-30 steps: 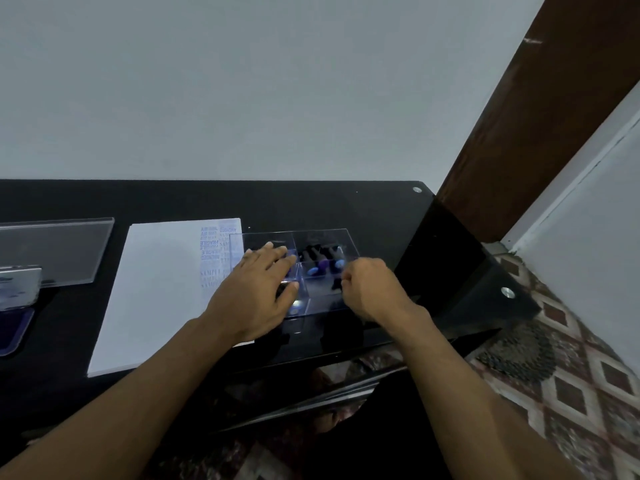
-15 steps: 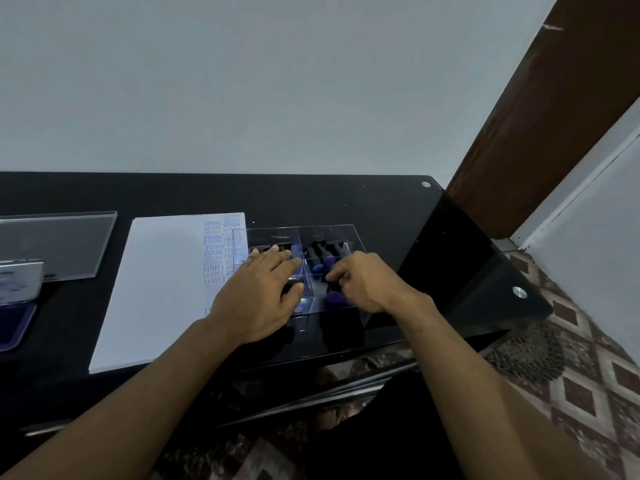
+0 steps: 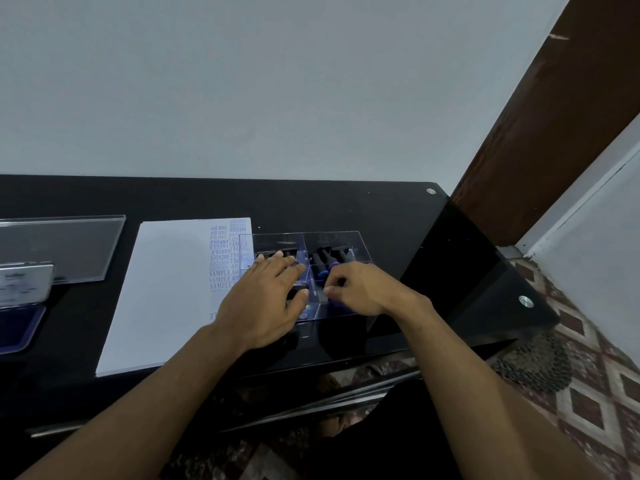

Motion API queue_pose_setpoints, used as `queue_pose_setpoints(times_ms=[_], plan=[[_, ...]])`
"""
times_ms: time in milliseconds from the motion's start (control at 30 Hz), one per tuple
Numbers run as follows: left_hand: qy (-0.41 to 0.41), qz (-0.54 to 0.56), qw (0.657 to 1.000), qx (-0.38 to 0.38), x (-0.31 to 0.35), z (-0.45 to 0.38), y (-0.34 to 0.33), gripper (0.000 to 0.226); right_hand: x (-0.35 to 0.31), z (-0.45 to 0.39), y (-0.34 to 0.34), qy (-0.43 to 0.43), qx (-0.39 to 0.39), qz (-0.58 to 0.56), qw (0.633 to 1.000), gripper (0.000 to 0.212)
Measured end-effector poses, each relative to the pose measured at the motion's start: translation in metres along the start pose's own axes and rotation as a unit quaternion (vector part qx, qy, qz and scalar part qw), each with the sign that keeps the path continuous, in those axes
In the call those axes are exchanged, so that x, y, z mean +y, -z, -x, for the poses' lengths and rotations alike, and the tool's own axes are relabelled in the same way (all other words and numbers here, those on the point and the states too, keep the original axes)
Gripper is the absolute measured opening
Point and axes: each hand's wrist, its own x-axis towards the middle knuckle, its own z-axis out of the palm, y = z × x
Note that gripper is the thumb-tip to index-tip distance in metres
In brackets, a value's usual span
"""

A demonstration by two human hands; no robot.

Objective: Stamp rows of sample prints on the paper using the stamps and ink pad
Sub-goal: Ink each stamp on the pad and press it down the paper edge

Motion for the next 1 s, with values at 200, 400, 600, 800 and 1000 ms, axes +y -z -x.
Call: queue_pose_setpoints(times_ms=[200, 400, 600, 800, 1000], plan=[[0.001, -0.005, 1.000, -0.003, 0.001, 0.001, 0.000, 0.050, 0.002, 0.008, -0.014, 0.006, 0.154, 0.010, 0.988, 0.016], [0.006, 0.000, 1.000, -0.009, 0.001, 0.000, 0.001, 0.054, -0.002, 0.014, -0.023, 0.004, 0.243, -0.026, 0.970, 0.018], [0.007, -0.001, 1.000, -0.016, 0.002, 0.000, 0.002, 0.053, -0.002, 0.018, -0.028, 0.000, 0.281, -0.030, 0.959, 0.030], [0.008, -0.003, 0.999, -0.034, 0.002, -0.001, 0.004, 0.057, -0.010, 0.022, -0.030, 0.009, 0.312, -0.024, 0.950, 0.020], [0.019, 0.005, 0.999, -0.025, -0.013, 0.007, 0.022, 0.068, -0.038, 0.027, -0.024, 0.034, 0.360, -0.002, 0.932, 0.018]])
